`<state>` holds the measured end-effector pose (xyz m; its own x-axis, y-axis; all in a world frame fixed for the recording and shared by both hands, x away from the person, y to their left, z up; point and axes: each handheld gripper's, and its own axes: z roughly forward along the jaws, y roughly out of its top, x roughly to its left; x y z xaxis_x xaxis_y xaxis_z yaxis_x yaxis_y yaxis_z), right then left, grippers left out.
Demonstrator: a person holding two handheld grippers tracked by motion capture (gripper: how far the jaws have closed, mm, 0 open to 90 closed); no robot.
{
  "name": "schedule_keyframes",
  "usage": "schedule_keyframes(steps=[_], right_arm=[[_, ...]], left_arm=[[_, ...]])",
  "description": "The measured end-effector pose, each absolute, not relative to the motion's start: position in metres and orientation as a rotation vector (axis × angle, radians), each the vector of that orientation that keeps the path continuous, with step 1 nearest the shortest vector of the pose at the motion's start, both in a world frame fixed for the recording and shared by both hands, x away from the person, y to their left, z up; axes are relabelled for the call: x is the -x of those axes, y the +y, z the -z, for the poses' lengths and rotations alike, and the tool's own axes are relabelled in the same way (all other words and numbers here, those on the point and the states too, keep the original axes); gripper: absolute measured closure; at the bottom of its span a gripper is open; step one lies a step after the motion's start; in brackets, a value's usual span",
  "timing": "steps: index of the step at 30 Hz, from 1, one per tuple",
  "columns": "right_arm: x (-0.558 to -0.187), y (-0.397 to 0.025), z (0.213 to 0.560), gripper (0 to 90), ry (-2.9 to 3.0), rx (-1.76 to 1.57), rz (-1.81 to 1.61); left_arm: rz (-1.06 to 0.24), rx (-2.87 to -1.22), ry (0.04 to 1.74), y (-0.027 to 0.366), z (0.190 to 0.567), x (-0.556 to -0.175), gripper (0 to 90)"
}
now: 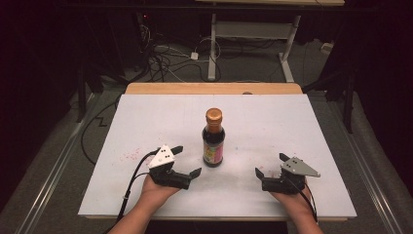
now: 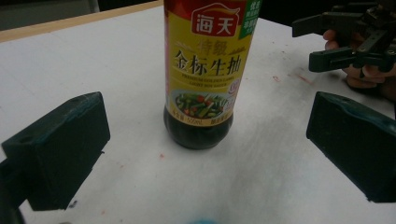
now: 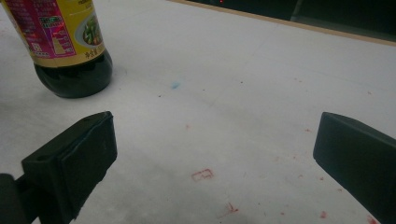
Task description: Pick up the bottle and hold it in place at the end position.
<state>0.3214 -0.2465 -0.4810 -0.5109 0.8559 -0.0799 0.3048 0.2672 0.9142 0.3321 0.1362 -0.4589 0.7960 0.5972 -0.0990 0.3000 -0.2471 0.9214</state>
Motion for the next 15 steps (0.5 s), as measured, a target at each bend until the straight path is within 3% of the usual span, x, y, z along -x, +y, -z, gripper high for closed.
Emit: schedule_keyframes(steps=[15], right_arm=[[-0.321, -0.247, 0.481, 0.3, 1.957, -1.046, -1.225]], left_arm=[[-0.298, -1.855, 0.652, 0.101, 0.454, -0.359, 0.0]])
